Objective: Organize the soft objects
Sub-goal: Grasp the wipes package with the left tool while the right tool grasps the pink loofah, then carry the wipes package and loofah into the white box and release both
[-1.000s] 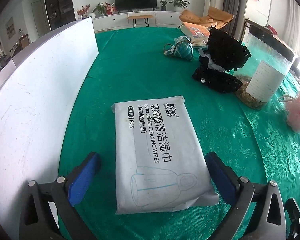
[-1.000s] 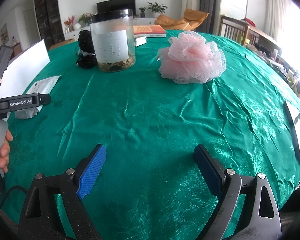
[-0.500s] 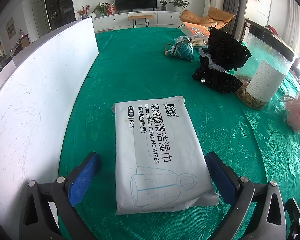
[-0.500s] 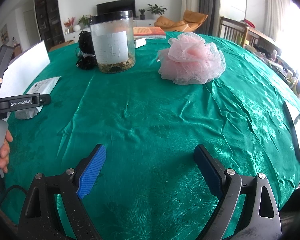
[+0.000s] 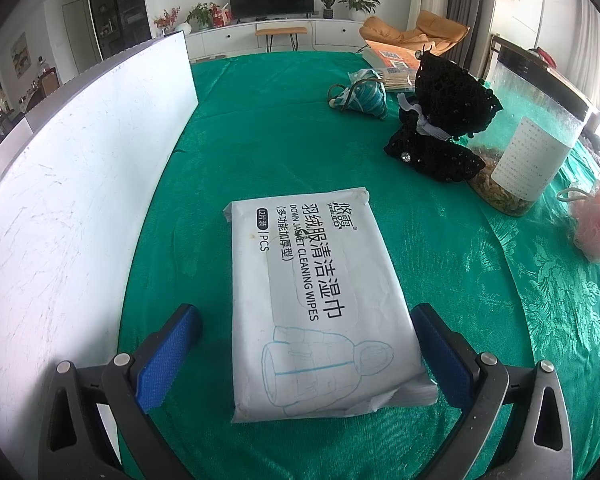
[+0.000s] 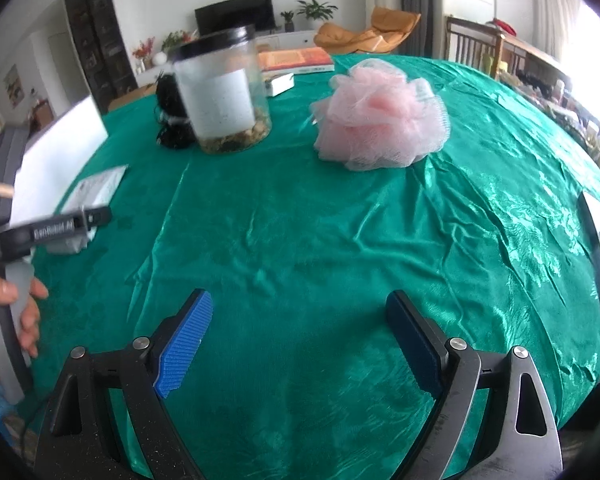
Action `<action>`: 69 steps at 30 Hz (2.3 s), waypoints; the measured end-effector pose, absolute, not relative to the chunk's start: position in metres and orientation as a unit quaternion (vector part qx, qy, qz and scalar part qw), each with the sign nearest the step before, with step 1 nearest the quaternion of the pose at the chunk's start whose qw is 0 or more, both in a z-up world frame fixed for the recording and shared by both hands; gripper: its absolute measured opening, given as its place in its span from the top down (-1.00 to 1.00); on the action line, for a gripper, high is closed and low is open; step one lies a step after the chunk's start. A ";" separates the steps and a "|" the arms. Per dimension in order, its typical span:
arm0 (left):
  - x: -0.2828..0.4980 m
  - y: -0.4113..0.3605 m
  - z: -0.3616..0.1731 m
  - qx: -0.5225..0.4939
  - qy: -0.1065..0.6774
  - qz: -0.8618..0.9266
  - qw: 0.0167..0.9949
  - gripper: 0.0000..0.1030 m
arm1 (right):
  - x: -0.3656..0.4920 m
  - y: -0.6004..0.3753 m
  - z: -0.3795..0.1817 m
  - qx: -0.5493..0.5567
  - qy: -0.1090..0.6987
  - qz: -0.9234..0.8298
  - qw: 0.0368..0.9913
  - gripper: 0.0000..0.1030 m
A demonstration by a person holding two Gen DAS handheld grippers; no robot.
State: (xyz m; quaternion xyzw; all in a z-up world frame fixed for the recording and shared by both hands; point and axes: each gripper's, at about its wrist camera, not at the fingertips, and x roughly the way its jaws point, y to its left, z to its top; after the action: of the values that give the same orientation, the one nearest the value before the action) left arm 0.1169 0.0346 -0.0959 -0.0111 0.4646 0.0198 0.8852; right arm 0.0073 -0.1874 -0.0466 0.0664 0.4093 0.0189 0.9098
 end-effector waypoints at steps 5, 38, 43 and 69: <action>0.121 0.033 -0.094 -0.002 0.495 0.014 0.869 -1.00 | 0.061 -0.248 -0.026 0.123 0.402 -0.034 0.907 -0.75; -0.005 0.184 0.078 -0.161 0.332 -0.026 0.929 -0.41 | 0.027 -0.075 0.158 0.031 0.271 0.207 0.940 0.56; -0.035 0.261 0.074 -0.165 0.328 0.075 0.927 -0.42 | 0.013 0.021 0.177 0.012 0.268 0.312 0.912 0.56; 0.011 0.072 0.029 -0.063 0.351 -0.054 0.933 -0.99 | 0.054 -0.162 -0.022 0.005 0.412 0.039 0.910 -0.60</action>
State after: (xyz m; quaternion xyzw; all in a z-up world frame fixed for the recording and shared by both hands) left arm 0.0110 0.0724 0.0288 -0.0628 0.3507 -0.0536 0.9328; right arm 0.0541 -0.1622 -0.0218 0.0049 0.4122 0.0395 0.9102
